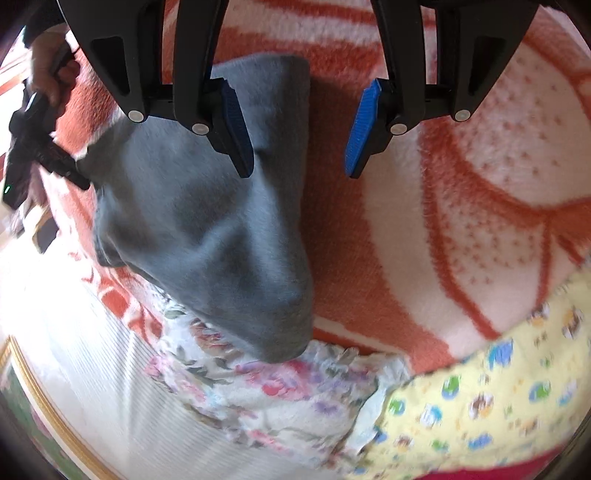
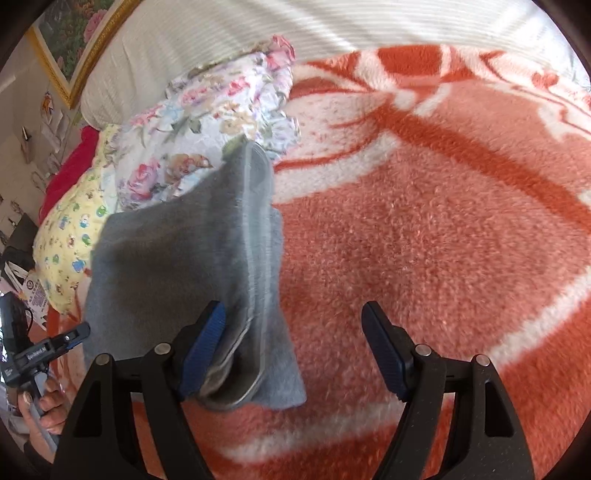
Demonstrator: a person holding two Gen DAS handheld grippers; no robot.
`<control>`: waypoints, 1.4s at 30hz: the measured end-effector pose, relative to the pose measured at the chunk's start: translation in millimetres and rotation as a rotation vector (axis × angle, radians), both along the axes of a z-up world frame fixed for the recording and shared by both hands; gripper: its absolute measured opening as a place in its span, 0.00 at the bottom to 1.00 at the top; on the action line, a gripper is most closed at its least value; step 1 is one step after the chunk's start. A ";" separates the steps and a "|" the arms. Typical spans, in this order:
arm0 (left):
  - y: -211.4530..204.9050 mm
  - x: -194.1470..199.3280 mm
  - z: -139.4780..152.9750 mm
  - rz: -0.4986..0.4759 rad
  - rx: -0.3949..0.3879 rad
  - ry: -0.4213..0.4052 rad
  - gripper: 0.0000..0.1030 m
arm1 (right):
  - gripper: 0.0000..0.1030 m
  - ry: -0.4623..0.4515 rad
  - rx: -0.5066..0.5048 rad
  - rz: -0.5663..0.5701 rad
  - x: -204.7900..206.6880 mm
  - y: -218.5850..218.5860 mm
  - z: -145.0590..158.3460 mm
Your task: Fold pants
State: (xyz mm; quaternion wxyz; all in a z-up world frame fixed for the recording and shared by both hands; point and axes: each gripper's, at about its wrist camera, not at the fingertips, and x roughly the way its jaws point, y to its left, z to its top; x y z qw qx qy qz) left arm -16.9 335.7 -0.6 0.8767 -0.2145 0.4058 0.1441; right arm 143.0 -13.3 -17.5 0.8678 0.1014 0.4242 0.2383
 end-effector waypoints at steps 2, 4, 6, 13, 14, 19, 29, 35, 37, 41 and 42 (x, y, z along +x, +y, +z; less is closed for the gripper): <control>-12.4 -4.2 8.0 -0.017 0.029 -0.009 0.55 | 0.75 -0.017 -0.007 0.025 -8.3 4.3 9.8; -21.1 -9.2 12.4 -0.031 0.027 -0.012 0.57 | 0.75 -0.031 -0.014 0.068 -17.7 11.5 20.5; -28.4 -13.4 15.5 -0.035 0.027 -0.011 0.57 | 0.76 -0.055 -0.024 0.096 -27.5 18.1 30.3; -49.0 -27.1 21.3 -0.056 0.035 -0.012 0.57 | 0.81 -0.123 -0.084 0.193 -60.4 37.8 51.4; -51.2 -28.5 21.3 -0.059 0.036 -0.011 0.57 | 0.81 -0.129 -0.094 0.206 -64.5 40.4 52.6; -64.9 -31.7 24.3 -0.081 0.061 -0.010 0.57 | 0.82 -0.141 -0.120 0.243 -79.6 48.1 52.2; -97.0 -35.0 49.5 -0.141 0.195 -0.050 0.71 | 0.91 -0.187 -0.170 0.292 -99.2 59.0 55.7; -103.4 -38.2 57.3 -0.130 0.247 -0.052 0.78 | 0.98 -0.221 -0.196 0.355 -109.5 67.2 58.7; -103.5 -39.8 58.4 -0.122 0.257 -0.052 0.79 | 0.99 -0.237 -0.215 0.366 -113.0 69.5 60.1; -104.1 -42.8 61.8 -0.106 0.281 -0.053 0.79 | 0.99 -0.250 -0.236 0.389 -116.8 73.6 62.0; -105.0 -44.0 63.1 -0.105 0.291 -0.054 0.79 | 0.99 -0.253 -0.236 0.394 -117.5 74.5 62.9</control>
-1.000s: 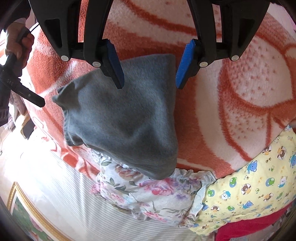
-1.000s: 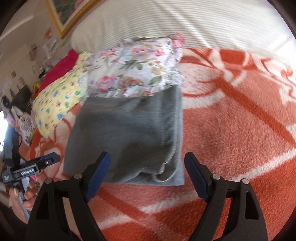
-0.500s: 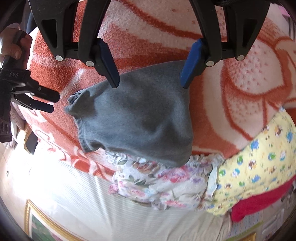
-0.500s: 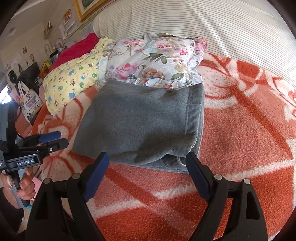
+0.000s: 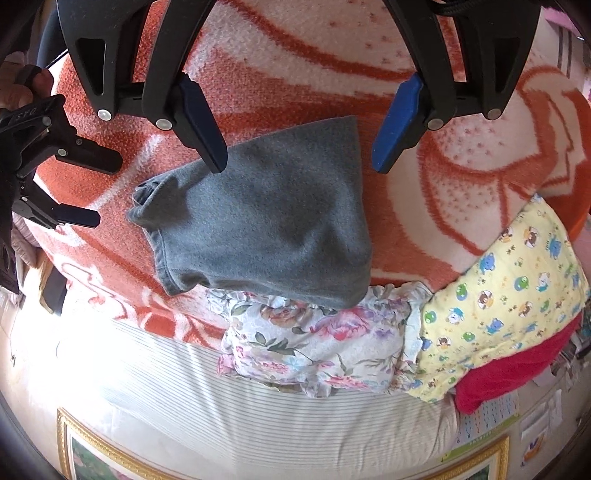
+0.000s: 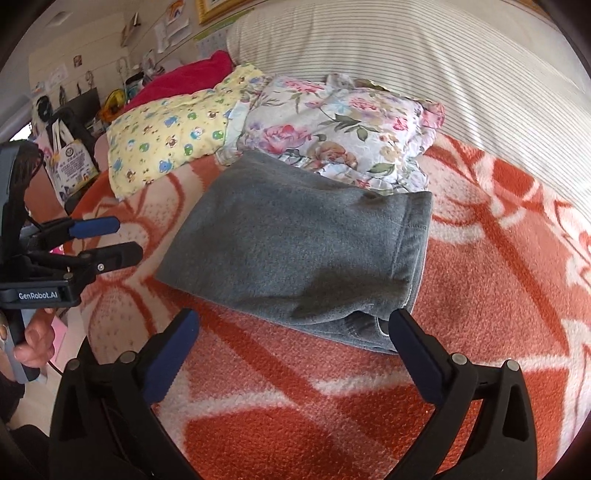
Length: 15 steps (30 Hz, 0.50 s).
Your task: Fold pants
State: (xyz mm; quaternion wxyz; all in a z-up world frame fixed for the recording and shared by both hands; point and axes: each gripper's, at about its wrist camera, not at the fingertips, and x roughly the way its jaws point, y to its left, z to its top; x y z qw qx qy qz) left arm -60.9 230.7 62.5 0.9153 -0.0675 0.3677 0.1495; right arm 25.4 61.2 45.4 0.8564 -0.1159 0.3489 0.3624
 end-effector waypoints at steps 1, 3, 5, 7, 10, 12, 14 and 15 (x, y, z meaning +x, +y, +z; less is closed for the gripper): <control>-1.0 -1.2 1.3 0.002 0.011 -0.002 0.79 | 0.99 -0.002 -0.001 0.003 -0.3 1.0 0.5; -1.6 -2.4 2.8 0.008 0.028 -0.005 0.80 | 0.99 -0.005 -0.003 0.010 -1.2 2.3 1.8; -1.9 -2.7 4.0 0.011 0.034 -0.003 0.81 | 0.99 -0.007 -0.006 0.013 -1.6 3.5 2.7; -1.8 -2.1 3.7 0.003 0.031 0.011 0.81 | 0.99 -0.008 -0.009 0.013 -1.5 4.6 3.5; -1.9 -4.0 4.2 0.013 0.042 0.007 0.82 | 0.99 -0.009 -0.002 0.019 -1.3 4.9 5.6; -2.2 -5.4 5.0 0.017 0.041 0.006 0.82 | 0.99 -0.012 0.001 0.023 -1.3 5.9 7.4; -1.9 -6.2 6.0 0.020 0.042 0.003 0.82 | 0.99 -0.016 -0.002 0.027 -2.1 7.2 8.8; -1.9 -6.6 6.6 0.021 0.044 0.002 0.82 | 1.00 -0.019 -0.006 0.029 -2.3 8.2 9.3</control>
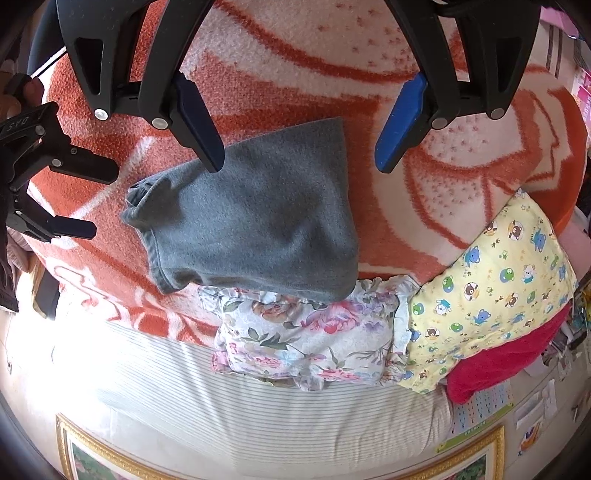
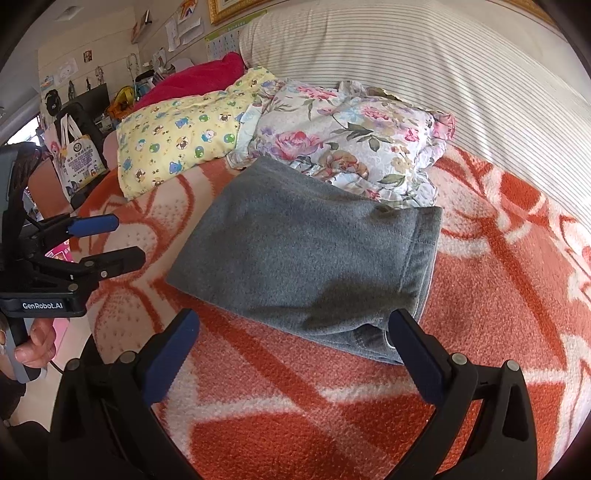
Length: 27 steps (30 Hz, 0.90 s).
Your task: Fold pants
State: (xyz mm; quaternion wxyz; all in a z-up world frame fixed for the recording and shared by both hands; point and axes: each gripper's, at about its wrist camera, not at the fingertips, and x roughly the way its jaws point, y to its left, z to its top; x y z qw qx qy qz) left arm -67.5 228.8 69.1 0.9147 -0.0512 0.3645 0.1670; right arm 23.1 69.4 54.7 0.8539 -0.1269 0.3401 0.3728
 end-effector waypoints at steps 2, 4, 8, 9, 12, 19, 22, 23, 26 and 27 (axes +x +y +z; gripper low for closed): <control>-0.2 0.1 0.6 0.006 0.006 0.000 0.82 | 1.00 -0.003 -0.006 0.005 0.2 2.0 0.3; -0.5 -0.3 0.9 0.005 0.011 -0.002 0.82 | 1.00 -0.003 -0.009 0.009 -0.3 3.7 0.1; -1.2 -0.7 1.6 0.001 0.017 -0.005 0.82 | 1.00 -0.003 -0.011 0.026 -2.1 6.7 -1.2; -1.8 -1.3 2.1 0.002 0.021 -0.008 0.82 | 1.00 -0.004 -0.013 0.029 -2.2 7.6 -1.3; -3.9 -3.5 4.4 0.005 0.041 -0.026 0.82 | 1.00 -0.008 -0.014 0.038 -3.4 10.0 -1.9; -3.7 -3.2 5.8 -0.002 0.040 -0.031 0.82 | 1.00 -0.007 -0.017 0.042 -3.3 12.3 -3.3; -2.6 -2.7 5.3 0.000 0.036 -0.030 0.82 | 1.00 -0.008 -0.017 0.041 -3.5 12.5 -3.1; -1.8 -2.6 4.9 0.001 0.034 -0.029 0.82 | 1.00 -0.008 -0.018 0.042 -3.6 13.1 -3.2; -0.3 -2.5 3.8 0.006 0.037 -0.029 0.82 | 1.00 -0.009 -0.017 0.046 -3.3 15.4 -3.0; 0.3 -2.5 3.5 0.008 0.041 -0.030 0.82 | 1.00 -0.009 -0.017 0.047 -3.7 16.1 -3.1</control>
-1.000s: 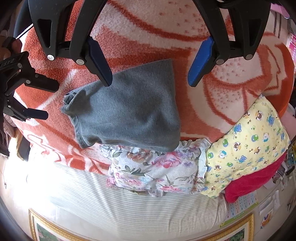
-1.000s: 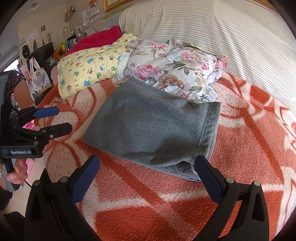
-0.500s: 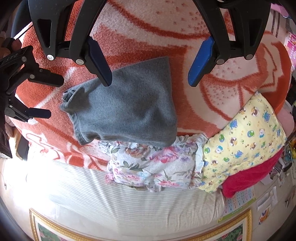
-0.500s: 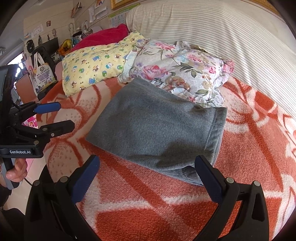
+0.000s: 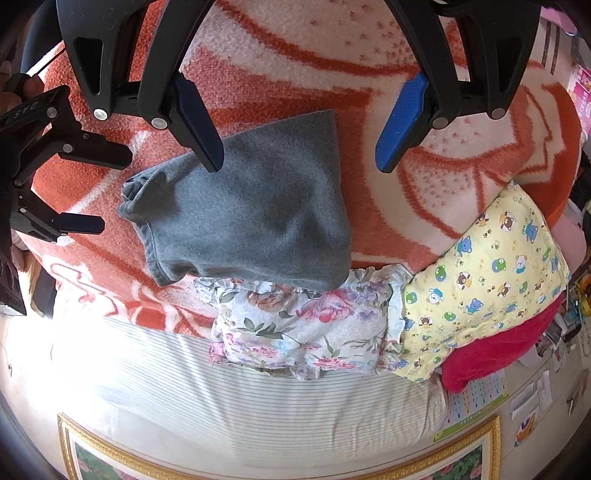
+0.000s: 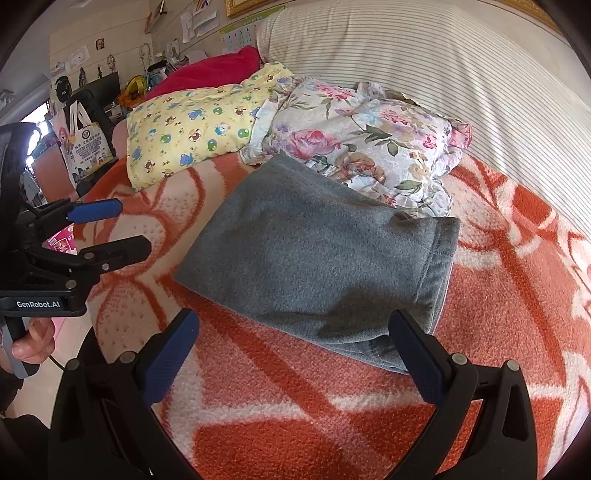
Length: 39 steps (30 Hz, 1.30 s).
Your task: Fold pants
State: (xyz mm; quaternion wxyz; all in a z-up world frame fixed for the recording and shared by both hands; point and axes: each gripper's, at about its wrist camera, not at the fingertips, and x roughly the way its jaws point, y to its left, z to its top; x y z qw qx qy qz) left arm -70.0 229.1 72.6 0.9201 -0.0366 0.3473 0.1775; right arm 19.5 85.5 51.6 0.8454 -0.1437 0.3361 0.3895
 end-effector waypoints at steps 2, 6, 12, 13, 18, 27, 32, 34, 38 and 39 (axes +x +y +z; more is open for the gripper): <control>0.7 0.2 -0.4 0.003 0.003 -0.001 0.82 | 1.00 0.000 -0.002 0.000 -0.8 1.0 -0.1; 2.5 1.0 -1.8 0.008 0.001 -0.002 0.82 | 1.00 0.003 -0.005 0.004 -0.7 3.7 -0.9; 5.4 2.6 -2.7 0.016 0.011 -0.003 0.82 | 1.00 0.005 -0.009 0.013 2.3 7.2 -2.4; 6.5 3.0 -2.9 0.017 0.010 -0.003 0.82 | 1.00 0.005 -0.009 0.013 2.6 7.5 -2.5; 7.9 4.3 -3.6 0.021 0.016 -0.004 0.82 | 1.00 0.007 -0.007 0.015 4.2 9.5 -3.1; 20.4 19.1 -8.7 0.021 0.008 0.005 0.82 | 1.00 0.017 -0.013 0.019 8.6 14.2 -6.9; 25.5 27.1 -15.4 0.019 -0.005 0.018 0.82 | 1.00 0.028 -0.019 0.021 20.6 16.4 -11.9; 27.4 31.8 -18.4 0.017 -0.013 0.024 0.82 | 1.00 0.032 -0.019 0.021 24.1 16.0 -12.9; 27.8 38.6 -22.1 0.012 -0.014 0.031 0.82 | 1.00 0.042 -0.021 0.018 29.4 15.8 -16.6; 27.6 39.3 -22.4 0.012 -0.014 0.032 0.82 | 1.00 0.045 -0.021 0.017 30.7 15.9 -17.6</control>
